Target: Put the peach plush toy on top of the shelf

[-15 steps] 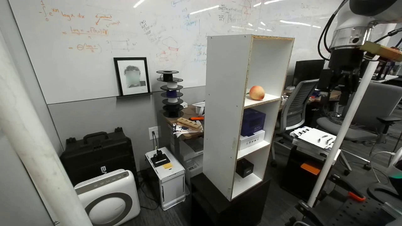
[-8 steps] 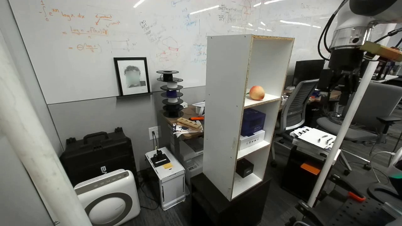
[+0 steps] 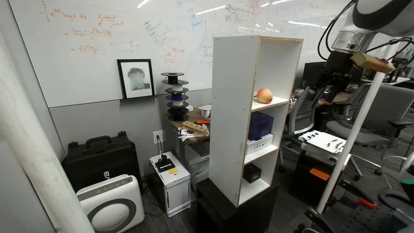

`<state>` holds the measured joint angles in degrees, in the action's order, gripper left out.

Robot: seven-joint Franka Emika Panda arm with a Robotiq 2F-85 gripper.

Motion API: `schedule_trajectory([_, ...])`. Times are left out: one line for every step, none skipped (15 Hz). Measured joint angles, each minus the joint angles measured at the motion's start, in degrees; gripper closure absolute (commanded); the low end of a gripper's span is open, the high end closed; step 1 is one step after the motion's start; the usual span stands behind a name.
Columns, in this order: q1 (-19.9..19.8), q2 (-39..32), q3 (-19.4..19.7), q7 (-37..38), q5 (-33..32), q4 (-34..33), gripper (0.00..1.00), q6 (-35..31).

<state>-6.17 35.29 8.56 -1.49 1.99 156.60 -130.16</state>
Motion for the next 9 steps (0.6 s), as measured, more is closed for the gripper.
schedule_trajectory([0.1,-1.4,0.3,-0.3,0.9,0.0,0.0,-4.9])
schedule_trajectory([0.4,-3.1,0.7,-0.8,2.0,-0.1,0.0,-10.0])
schedule_trajectory([0.9,-4.9,1.0,-1.6,3.0,-0.3,0.0,-14.9])
schedule_trajectory([1.7,-7.0,1.4,-2.6,4.1,-0.7,0.0,-19.5])
schedule_trajectory([2.9,-9.3,1.9,-3.6,5.3,-1.4,0.0,-23.3])
schedule_trajectory([4.3,-11.9,2.4,-4.6,6.7,-2.5,0.0,-26.2])
schedule_trajectory([5.8,-14.6,2.9,-5.5,8.4,-4.0,0.0,-28.6])
schedule_trajectory([7.4,-17.3,3.5,-6.6,10.2,-5.6,0.0,-30.7])
schedule_trajectory([9.3,-20.1,4.3,-7.9,13.2,-7.5,0.0,-32.8])
